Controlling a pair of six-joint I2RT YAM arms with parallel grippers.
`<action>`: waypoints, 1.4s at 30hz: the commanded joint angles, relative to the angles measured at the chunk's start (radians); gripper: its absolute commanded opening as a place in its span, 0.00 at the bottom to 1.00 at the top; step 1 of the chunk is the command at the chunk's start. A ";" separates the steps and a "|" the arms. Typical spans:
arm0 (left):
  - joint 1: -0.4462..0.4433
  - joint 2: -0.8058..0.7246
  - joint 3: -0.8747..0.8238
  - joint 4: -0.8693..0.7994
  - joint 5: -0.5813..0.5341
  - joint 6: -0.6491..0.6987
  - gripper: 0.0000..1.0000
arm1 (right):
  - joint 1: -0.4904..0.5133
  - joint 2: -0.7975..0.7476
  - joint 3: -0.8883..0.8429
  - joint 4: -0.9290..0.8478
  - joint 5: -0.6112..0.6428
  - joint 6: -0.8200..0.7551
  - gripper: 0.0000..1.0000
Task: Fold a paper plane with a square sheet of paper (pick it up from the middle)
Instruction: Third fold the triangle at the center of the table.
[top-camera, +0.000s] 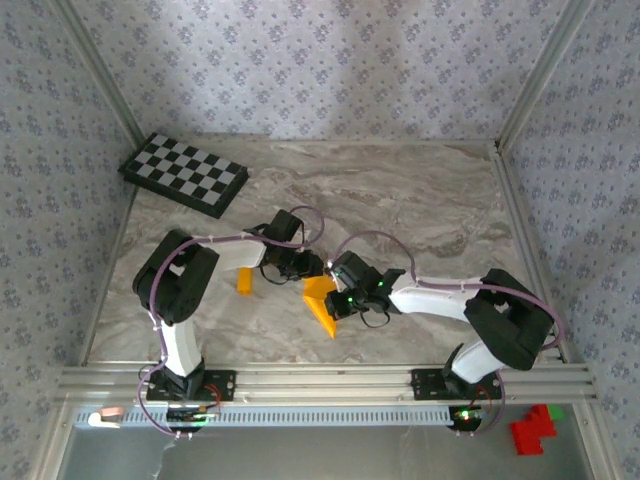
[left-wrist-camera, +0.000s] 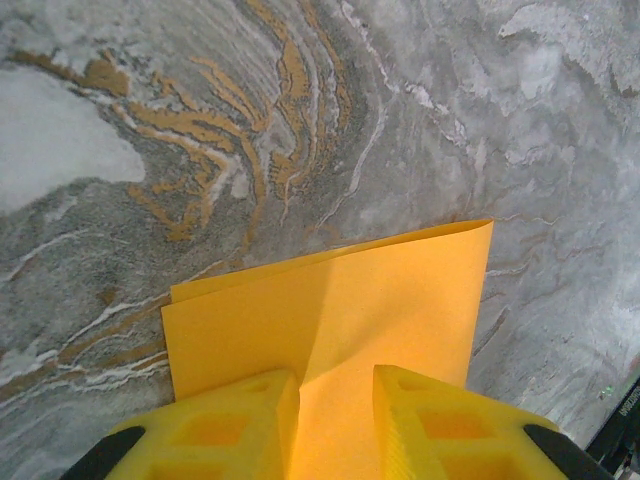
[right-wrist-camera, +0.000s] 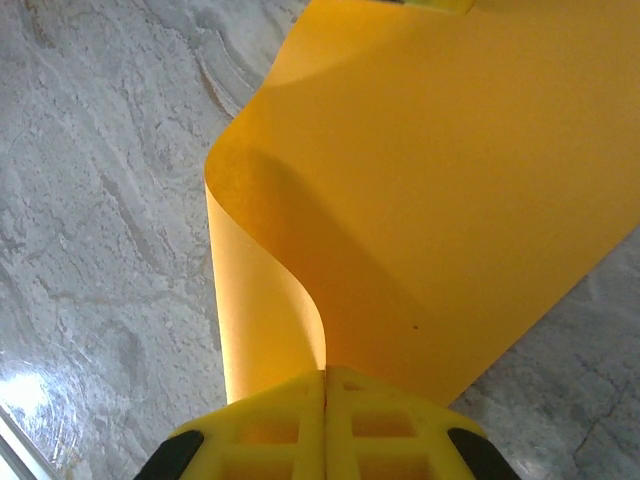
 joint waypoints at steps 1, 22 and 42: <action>-0.005 0.038 -0.030 -0.038 -0.045 0.015 0.27 | -0.002 0.028 0.007 0.011 -0.020 -0.024 0.07; -0.005 0.036 -0.029 -0.042 -0.043 0.019 0.27 | -0.008 0.071 0.023 -0.006 -0.002 -0.052 0.07; -0.005 0.036 -0.034 -0.038 -0.043 0.018 0.27 | -0.019 0.065 0.036 -0.031 0.001 -0.067 0.07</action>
